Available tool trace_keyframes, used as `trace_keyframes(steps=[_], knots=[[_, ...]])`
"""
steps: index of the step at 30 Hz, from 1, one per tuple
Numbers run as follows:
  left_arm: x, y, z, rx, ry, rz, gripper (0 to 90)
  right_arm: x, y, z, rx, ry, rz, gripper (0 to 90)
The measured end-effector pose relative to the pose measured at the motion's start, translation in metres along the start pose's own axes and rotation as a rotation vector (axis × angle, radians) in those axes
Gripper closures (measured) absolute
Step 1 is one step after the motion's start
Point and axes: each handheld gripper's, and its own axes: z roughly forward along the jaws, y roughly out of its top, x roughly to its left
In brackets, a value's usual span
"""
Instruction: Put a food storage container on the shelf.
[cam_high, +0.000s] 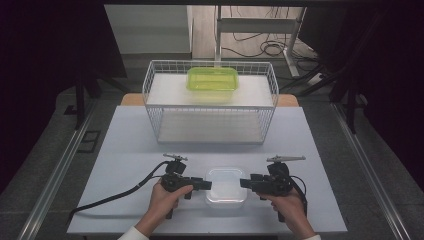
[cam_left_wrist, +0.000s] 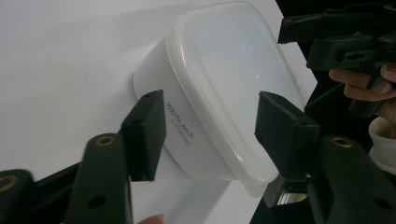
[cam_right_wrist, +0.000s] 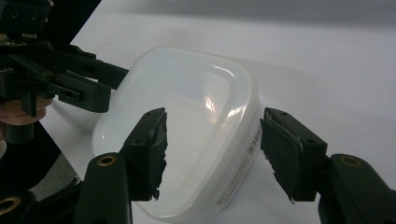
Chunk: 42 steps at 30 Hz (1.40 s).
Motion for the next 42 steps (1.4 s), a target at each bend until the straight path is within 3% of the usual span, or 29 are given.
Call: trace_keyframes(steps=[8,12,18,20,29,34,42], knots=[[0.001,-0.002,0.002,0.018,-0.037,-0.017,54.6,-0.005,-0.006,0.006,0.022,0.03,0.049,45.2],[0.002,-0.002,0.001,0.022,-0.036,-0.025,59.4,-0.004,-0.007,0.009,0.033,0.049,0.07,48.4],[0.002,-0.002,0.001,0.015,-0.042,-0.031,62.4,-0.008,-0.009,0.011,0.054,0.04,0.091,56.3],[0.002,-0.002,0.001,0.014,-0.042,-0.03,62.9,-0.011,-0.01,0.012,0.055,0.064,0.117,57.0],[0.001,-0.004,-0.002,0.011,-0.04,-0.027,65.7,-0.015,-0.012,0.009,0.036,0.087,0.198,64.9],[0.0,-0.006,-0.003,0.0,-0.048,-0.02,68.5,-0.012,-0.017,0.004,0.015,0.082,0.199,67.8],[0.002,-0.011,-0.009,-0.023,-0.084,-0.035,74.3,-0.01,-0.02,-0.002,-0.001,0.111,0.202,72.8]])
